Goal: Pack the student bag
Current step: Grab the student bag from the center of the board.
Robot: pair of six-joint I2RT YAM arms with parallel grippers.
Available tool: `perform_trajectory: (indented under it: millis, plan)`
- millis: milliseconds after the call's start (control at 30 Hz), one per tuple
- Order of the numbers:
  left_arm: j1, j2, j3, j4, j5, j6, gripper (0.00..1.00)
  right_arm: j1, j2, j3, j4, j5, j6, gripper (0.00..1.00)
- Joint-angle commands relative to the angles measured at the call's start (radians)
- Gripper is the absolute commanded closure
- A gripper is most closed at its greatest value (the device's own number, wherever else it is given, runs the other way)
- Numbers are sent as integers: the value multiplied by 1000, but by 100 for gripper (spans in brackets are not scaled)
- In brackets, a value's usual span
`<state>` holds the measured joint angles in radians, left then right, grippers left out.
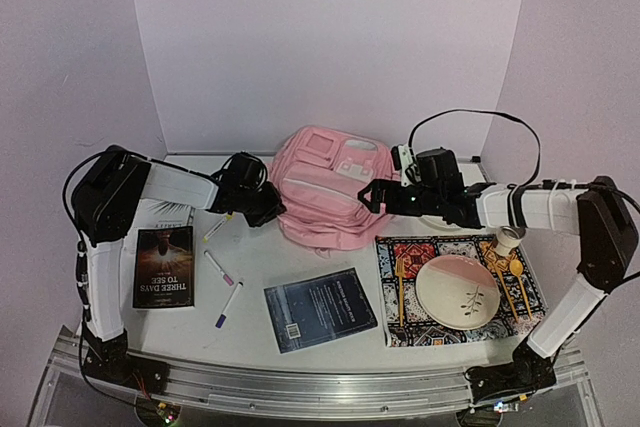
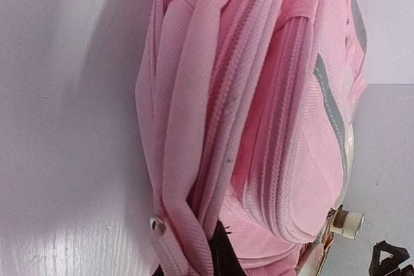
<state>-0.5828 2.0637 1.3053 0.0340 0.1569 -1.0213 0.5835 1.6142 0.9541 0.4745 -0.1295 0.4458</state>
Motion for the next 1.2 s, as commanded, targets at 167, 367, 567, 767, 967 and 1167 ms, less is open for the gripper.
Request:
perform_trajectory:
  millis: [167, 367, 567, 767, 967, 1167]
  plan:
    - [32, -220, -68, 52, 126, 7, 100, 3, 22, 82, -88, 46, 0, 2]
    - [68, -279, -135, 92, 216, -48, 100, -10, 96, 128, -139, 13, 107, 2]
    - [97, -316, -183, 126, 274, -97, 100, -20, 193, 190, -148, -9, 269, 8]
    - [139, -355, -218, 159, 320, -146, 100, -54, 274, 229, -149, -44, 389, 17]
    - [163, -377, -256, 231, 368, -220, 100, -54, 339, 267, -151, -72, 464, 15]
    - [163, -390, -289, 274, 387, -259, 100, -55, 416, 318, -151, -115, 494, 11]
